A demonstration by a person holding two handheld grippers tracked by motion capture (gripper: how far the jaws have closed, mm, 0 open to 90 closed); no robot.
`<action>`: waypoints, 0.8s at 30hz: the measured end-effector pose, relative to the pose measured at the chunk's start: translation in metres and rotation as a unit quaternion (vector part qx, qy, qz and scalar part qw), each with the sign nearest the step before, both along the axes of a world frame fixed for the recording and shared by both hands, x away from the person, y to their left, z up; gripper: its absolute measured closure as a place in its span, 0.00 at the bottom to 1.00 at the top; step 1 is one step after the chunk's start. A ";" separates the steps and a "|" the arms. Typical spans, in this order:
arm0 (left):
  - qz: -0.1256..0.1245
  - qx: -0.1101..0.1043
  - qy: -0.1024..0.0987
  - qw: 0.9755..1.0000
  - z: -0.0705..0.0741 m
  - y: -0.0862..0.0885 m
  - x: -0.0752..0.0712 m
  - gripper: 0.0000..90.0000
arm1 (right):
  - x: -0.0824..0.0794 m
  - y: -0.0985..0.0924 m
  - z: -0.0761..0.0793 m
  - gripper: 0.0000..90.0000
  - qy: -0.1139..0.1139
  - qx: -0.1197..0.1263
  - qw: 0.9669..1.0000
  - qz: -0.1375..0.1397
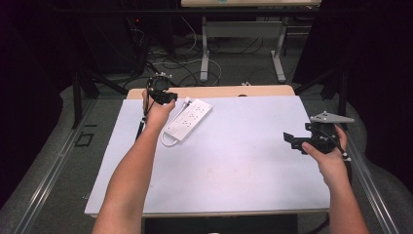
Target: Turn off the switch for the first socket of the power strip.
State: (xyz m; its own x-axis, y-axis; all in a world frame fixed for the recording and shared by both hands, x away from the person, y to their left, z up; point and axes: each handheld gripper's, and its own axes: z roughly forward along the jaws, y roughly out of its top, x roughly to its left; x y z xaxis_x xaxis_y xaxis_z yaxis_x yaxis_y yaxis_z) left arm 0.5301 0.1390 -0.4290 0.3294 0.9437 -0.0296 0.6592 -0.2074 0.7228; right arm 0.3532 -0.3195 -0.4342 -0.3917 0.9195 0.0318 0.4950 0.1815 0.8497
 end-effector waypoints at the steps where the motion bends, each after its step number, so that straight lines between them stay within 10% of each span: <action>1: 0.001 0.000 -0.001 1.000 -0.002 0.000 0.001 0.87 | 0.000 0.000 0.000 0.11 -0.002 0.002 1.000 -0.001; 24: 0.024 -0.013 0.034 0.999 -0.036 -0.011 0.015 0.98 | 0.002 -0.004 -0.004 0.11 0.005 0.005 1.000 -0.004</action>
